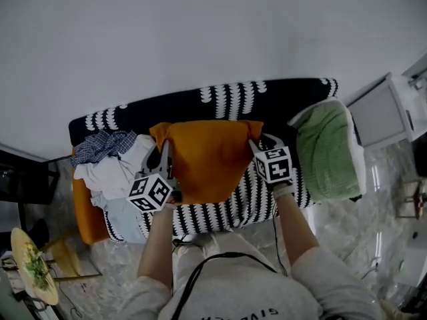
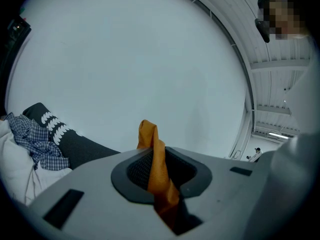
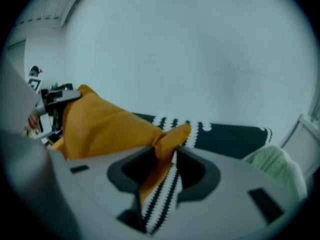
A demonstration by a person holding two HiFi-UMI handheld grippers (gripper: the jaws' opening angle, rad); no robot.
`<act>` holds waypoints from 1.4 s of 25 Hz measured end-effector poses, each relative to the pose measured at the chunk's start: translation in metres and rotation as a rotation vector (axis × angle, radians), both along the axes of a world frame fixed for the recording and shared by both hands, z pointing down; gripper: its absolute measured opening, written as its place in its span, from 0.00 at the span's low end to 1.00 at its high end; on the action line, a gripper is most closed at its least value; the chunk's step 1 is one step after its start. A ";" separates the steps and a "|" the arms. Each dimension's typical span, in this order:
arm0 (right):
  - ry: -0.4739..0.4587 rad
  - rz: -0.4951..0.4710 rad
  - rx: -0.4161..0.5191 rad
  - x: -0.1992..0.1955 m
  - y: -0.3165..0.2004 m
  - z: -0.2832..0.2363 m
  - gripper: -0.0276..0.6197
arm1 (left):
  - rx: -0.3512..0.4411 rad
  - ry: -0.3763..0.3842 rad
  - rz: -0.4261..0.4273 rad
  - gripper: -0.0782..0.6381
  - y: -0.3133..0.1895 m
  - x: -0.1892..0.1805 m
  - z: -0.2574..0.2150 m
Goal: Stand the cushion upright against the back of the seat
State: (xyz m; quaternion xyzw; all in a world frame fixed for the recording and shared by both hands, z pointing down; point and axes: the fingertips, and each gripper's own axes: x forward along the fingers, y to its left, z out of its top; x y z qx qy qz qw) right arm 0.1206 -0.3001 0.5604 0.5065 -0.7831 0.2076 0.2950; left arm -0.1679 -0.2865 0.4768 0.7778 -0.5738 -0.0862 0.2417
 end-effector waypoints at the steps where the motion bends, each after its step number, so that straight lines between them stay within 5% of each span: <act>1: -0.020 0.027 -0.012 0.006 -0.002 -0.002 0.27 | 0.000 -0.001 0.002 0.22 -0.003 0.004 0.000; 7: -0.029 -0.003 0.105 -0.014 -0.012 -0.053 0.34 | 0.019 -0.025 0.061 0.22 -0.015 0.045 -0.003; 12: -0.311 -0.139 0.145 -0.101 -0.013 -0.115 0.34 | 0.041 -0.069 0.136 0.22 -0.023 0.090 -0.006; 15: -0.345 -0.220 0.165 -0.140 -0.015 -0.139 0.35 | 0.069 -0.122 0.162 0.22 -0.024 0.115 -0.006; 22: -0.084 -0.236 0.094 -0.138 -0.031 -0.118 0.41 | 0.106 -0.169 0.248 0.22 -0.020 0.177 -0.007; 27: -0.002 -0.180 0.042 -0.112 -0.033 -0.103 0.40 | 0.133 -0.138 0.318 0.22 -0.011 0.206 -0.011; 31: 0.030 -0.168 0.047 -0.094 -0.029 -0.099 0.23 | 0.147 -0.110 0.372 0.22 -0.006 0.223 -0.015; 35: 0.045 -0.161 0.057 -0.078 -0.027 -0.098 0.16 | 0.162 -0.063 0.451 0.23 0.002 0.238 -0.017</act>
